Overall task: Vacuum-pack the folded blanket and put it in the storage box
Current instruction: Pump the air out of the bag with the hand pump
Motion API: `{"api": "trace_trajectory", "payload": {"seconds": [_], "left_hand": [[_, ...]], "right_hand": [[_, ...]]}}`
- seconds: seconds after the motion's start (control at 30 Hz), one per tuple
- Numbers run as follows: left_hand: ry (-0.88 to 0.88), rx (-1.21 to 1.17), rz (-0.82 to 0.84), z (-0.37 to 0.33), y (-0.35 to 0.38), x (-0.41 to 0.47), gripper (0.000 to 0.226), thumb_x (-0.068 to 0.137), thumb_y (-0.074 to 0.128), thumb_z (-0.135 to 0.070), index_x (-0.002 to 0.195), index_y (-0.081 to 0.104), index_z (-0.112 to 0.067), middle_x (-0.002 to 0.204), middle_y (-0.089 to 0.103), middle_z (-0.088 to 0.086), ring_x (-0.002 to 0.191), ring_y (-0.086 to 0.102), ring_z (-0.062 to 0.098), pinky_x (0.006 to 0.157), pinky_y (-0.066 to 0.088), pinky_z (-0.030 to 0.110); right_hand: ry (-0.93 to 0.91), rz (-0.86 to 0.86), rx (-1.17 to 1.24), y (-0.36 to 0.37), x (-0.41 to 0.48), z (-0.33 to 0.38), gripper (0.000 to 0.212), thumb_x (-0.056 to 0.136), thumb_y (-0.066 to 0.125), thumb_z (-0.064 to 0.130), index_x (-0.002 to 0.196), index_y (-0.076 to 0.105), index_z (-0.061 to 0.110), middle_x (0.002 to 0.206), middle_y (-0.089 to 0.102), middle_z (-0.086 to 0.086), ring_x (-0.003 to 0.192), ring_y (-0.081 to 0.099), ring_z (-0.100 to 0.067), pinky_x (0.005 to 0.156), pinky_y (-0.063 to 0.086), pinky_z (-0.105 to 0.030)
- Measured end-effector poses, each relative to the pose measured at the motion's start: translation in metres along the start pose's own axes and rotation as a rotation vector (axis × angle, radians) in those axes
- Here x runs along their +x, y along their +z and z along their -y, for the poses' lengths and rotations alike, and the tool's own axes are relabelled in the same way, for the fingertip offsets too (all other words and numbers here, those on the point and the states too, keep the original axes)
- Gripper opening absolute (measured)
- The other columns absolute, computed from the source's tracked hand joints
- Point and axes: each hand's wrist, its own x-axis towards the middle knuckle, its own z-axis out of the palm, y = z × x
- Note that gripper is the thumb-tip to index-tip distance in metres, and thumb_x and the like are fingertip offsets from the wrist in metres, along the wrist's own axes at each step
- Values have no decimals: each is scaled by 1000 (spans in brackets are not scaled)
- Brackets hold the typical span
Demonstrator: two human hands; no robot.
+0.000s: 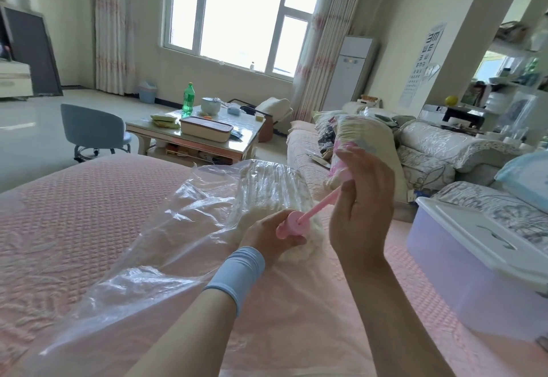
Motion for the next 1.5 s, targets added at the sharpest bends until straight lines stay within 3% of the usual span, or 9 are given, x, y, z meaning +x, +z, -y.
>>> {"api": "trace_trajectory", "payload": {"seconds": [0.27,0.37,0.53,0.77,0.87,1.03,1.3,1.4,1.5], "left_hand": [[52,84,8,-3,4,-2,49,76,71,-47,122,55,-44,112,68,-11,99,63,13,88,46,25],[-10,-15,-4,-2,2,1,42,71,75,-48,108,55,-54,99,69,-16,94,64,13,84,48,27],[-21,-33,2,-3,-3,-1,48,67,80,-46,100,49,-62,81,59,-34,83,60,1,67,39,6],[16,30,15,-4,5,-3,47,68,64,-56,114,55,-51,99,67,-15,94,64,13,84,48,26],[-21,-35,14,-1,4,0,43,67,71,-53,108,57,-55,95,69,-17,83,63,10,77,49,26],[-30,-61,28,2,0,3,45,64,78,-50,101,55,-60,92,67,-23,86,63,4,76,48,19],[5,90,49,-1,4,-1,43,73,56,-48,116,51,-51,93,64,-22,88,63,12,78,44,22],[-34,-34,27,0,1,1,42,63,60,-59,104,53,-53,74,63,-21,70,59,6,73,46,25],[-40,-68,34,5,-1,4,45,66,77,-50,105,55,-57,93,68,-20,88,64,8,81,49,26]], "right_hand": [[255,666,49,18,-59,-9,41,92,52,-7,126,67,12,135,59,-5,128,50,-26,111,37,-32],[161,486,66,11,-30,-3,38,91,52,-8,121,68,10,133,60,-6,127,52,-25,110,32,-19],[-13,8,97,2,2,2,38,94,38,-1,120,64,12,131,60,-3,130,49,-20,109,40,-34],[272,641,81,21,-63,-7,36,92,52,-8,118,69,10,126,61,-4,120,52,-24,106,41,-34],[178,459,74,14,-37,1,36,89,52,-11,114,69,9,127,63,-6,122,54,-26,108,32,-18],[-25,-50,106,2,8,4,32,93,43,-5,111,65,11,122,64,-4,121,55,-22,107,41,-32],[266,591,102,28,-68,-3,32,89,54,-10,109,71,9,128,62,-7,122,51,-27,105,41,-42],[137,435,103,22,-40,3,31,89,53,-9,107,70,10,127,63,-7,121,54,-28,106,39,-32],[-26,93,125,11,-5,8,27,94,47,-4,107,65,11,125,62,-5,121,54,-25,105,42,-36]]}}
